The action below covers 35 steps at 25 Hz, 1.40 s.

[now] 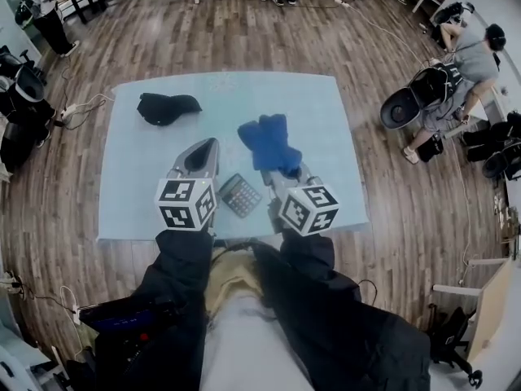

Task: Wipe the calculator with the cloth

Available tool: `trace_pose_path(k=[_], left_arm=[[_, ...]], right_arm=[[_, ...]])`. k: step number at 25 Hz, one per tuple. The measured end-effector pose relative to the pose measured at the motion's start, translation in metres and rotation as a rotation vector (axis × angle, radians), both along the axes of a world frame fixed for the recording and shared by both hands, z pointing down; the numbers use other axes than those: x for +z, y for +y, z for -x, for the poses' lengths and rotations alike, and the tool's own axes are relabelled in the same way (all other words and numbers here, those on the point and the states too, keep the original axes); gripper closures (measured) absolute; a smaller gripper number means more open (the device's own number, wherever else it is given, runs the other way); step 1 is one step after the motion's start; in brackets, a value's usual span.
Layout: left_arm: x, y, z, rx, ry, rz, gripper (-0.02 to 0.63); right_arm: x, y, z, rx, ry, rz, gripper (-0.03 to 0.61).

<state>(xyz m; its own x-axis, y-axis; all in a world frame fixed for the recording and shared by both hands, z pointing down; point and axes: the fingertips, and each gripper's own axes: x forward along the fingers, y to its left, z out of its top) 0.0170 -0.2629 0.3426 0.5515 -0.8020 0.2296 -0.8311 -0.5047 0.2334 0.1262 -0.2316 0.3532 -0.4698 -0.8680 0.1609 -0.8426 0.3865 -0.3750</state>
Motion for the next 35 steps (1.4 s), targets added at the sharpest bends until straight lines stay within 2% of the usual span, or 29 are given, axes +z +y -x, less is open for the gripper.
trace_pose_path(k=[12,17,23,35], left_arm=[[-0.067,-0.018,-0.013,0.008,0.029,-0.150,0.614],[-0.086,-0.020,0.004,-0.077,0.055,-0.239,0.614],[-0.085,-0.020,0.002,-0.051,0.055,-0.231,0.614],[-0.098,-0.037,0.017,-0.050,0.071,-0.290,0.614]], right_arm=[[-0.062,-0.012,-0.017,0.029,0.015,-0.138,0.511],[-0.072,-0.015,-0.019,0.049,0.031,-0.179,0.511],[-0.081,-0.016,-0.020,0.070,0.033,-0.225,0.509],[-0.088,-0.035,-0.008,0.112,0.049,-0.267,0.509]])
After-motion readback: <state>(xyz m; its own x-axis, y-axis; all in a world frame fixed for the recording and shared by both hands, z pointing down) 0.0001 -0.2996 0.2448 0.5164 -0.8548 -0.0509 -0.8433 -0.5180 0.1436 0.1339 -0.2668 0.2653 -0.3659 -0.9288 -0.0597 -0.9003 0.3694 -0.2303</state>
